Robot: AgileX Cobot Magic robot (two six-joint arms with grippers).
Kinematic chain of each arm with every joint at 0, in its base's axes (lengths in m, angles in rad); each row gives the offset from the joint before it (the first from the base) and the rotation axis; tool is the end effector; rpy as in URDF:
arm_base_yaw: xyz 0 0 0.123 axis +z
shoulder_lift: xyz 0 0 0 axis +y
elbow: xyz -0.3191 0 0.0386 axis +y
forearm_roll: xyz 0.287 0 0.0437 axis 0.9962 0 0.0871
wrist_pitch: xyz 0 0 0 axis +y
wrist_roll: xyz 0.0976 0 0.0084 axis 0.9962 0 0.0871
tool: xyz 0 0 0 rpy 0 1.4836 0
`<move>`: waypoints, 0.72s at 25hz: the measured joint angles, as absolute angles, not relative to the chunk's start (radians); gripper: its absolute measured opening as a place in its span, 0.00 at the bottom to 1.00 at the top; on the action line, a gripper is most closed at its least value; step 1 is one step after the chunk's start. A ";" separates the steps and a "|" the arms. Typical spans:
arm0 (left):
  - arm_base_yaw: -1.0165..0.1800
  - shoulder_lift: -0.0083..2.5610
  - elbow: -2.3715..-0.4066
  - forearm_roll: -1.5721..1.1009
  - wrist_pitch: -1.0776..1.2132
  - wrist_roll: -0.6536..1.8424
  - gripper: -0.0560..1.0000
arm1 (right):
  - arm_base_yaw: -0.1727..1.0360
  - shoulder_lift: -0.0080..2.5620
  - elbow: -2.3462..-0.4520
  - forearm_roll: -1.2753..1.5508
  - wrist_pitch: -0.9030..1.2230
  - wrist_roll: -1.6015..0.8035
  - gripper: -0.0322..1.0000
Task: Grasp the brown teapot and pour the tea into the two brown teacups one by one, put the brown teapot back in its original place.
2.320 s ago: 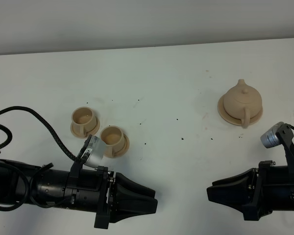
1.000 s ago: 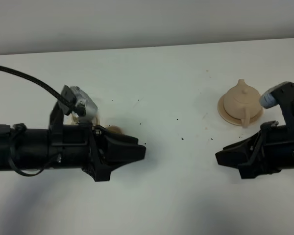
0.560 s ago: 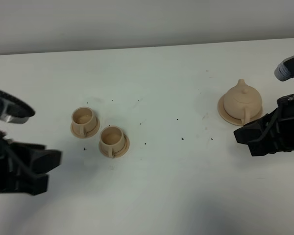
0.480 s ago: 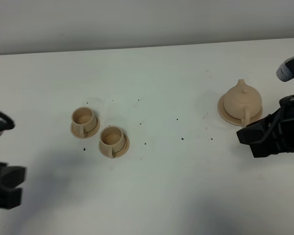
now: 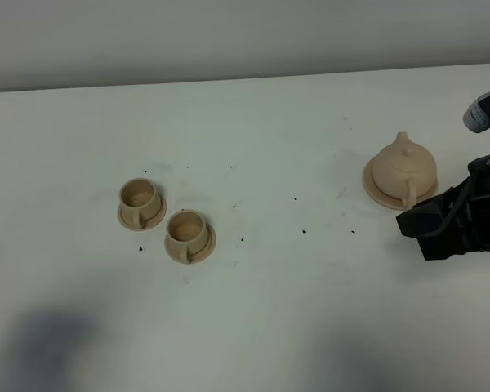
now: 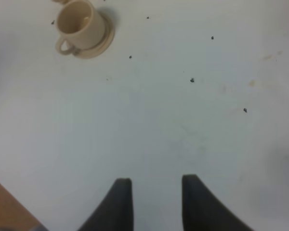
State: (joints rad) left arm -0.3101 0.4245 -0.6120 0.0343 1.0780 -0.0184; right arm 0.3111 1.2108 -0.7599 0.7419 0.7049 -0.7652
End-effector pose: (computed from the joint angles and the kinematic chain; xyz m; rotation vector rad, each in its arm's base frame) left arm 0.0646 -0.0176 0.3155 0.3501 2.3504 -0.1138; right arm 0.2287 0.1187 0.2792 -0.7546 2.3512 0.6299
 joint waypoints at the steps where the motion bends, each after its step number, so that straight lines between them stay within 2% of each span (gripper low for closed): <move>1: -0.310 0.417 -0.585 0.025 1.071 -0.011 0.41 | 0.311 1.211 -0.760 0.742 0.705 -0.765 0.30; 5: -0.310 0.409 -0.509 0.014 1.047 0.000 0.41 | 0.311 1.211 -0.760 0.742 0.705 -0.765 0.30; 18: -0.291 0.407 -0.508 0.013 1.038 0.000 0.41 | 0.311 1.211 -0.760 0.742 0.705 -0.758 0.30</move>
State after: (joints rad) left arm -0.2915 0.4074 -0.5081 0.0127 1.0383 0.0000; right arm 0.3111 1.2108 -0.7599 0.7419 0.7049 -0.7584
